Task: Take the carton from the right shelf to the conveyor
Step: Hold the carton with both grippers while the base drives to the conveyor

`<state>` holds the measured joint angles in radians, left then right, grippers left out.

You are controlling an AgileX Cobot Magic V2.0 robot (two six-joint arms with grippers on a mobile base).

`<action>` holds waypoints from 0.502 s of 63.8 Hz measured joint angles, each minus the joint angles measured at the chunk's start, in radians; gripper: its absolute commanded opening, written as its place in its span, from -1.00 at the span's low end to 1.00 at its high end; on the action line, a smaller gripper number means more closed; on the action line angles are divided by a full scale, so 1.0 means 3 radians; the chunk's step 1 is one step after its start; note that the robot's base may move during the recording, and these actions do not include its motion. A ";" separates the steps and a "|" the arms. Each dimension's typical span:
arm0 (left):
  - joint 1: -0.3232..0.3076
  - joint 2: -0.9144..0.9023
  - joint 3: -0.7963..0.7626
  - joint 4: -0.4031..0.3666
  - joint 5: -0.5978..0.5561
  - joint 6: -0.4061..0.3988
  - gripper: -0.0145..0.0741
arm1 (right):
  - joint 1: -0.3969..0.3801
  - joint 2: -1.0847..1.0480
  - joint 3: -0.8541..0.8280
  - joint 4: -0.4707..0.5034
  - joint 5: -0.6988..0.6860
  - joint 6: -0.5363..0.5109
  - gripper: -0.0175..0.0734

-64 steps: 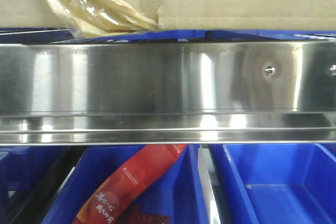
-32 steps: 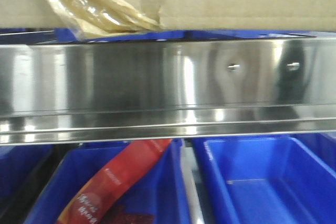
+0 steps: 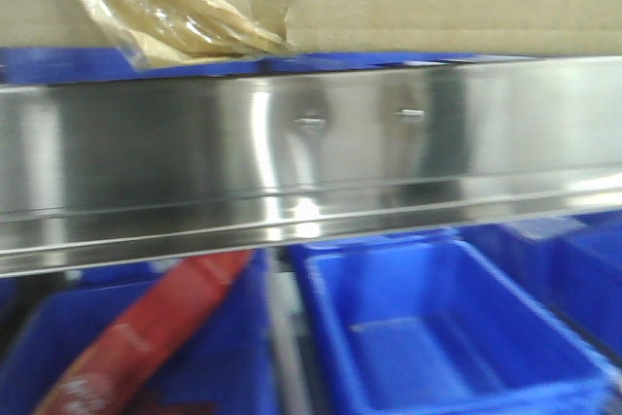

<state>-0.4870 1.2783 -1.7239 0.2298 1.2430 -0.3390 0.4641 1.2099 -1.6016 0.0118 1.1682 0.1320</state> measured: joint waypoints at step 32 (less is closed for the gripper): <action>0.0000 0.0000 0.0000 0.0010 -0.0021 0.0000 -0.71 | 0.0000 0.0000 0.0000 0.0003 -0.0033 0.0000 -0.77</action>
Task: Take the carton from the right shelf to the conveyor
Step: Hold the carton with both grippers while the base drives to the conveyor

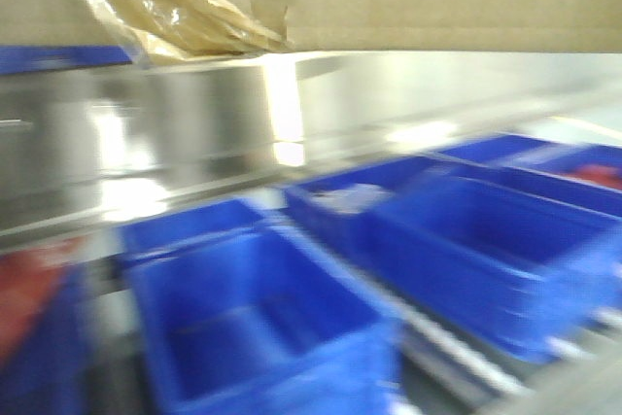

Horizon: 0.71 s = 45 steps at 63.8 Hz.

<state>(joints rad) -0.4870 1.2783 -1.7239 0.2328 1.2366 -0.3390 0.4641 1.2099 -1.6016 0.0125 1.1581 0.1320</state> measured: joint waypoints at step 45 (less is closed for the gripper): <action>0.0000 0.0000 0.0000 0.0006 -0.0013 0.0000 -0.71 | 0.0000 0.0000 0.0000 0.0000 0.0000 0.0000 -0.77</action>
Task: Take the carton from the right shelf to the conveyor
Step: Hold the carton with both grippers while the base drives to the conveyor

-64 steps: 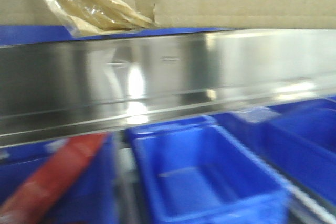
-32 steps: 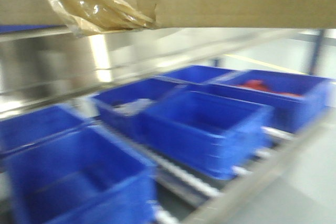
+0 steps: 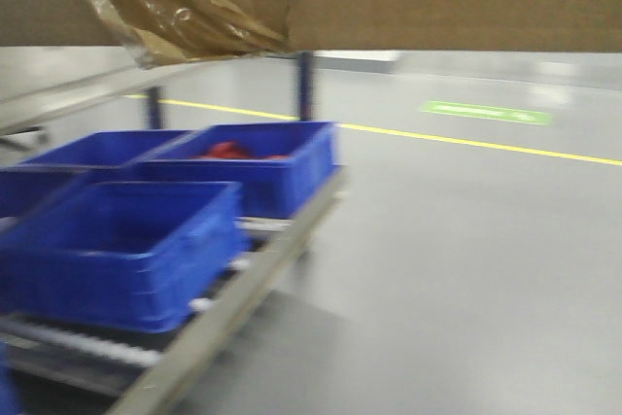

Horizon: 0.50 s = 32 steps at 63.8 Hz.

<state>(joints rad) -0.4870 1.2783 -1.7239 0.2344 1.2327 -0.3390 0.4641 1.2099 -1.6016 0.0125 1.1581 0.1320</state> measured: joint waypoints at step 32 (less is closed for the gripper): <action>0.0000 0.0000 0.0000 0.0002 -0.0006 0.0000 -0.71 | 0.0000 0.0000 0.0000 0.0000 0.0000 0.0000 -0.77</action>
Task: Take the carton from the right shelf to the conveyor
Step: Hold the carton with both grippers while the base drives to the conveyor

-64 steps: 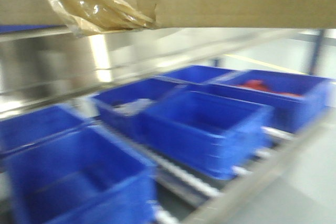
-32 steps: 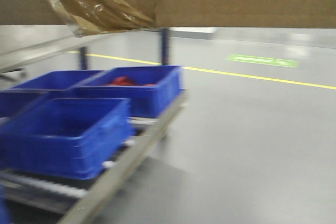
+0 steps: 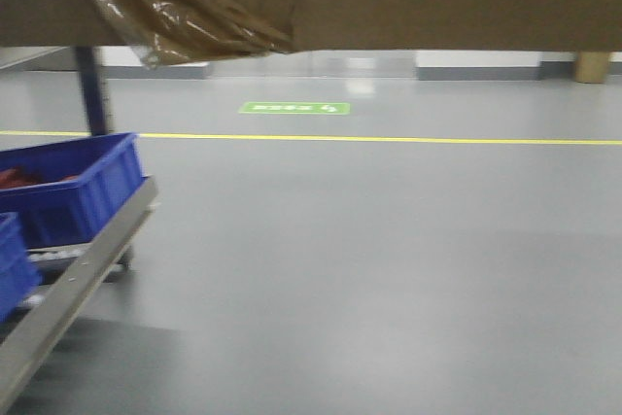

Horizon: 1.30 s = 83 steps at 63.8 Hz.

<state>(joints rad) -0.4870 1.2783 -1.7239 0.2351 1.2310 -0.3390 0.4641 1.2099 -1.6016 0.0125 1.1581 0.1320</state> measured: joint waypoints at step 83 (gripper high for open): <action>0.0000 0.0000 0.0000 0.0005 0.0000 0.0000 -0.71 | 0.0000 0.0000 0.0000 0.0000 0.0000 0.0000 -0.77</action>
<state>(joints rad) -0.4870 1.2783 -1.7239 0.2368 1.2310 -0.3390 0.4641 1.2099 -1.6016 0.0125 1.1581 0.1320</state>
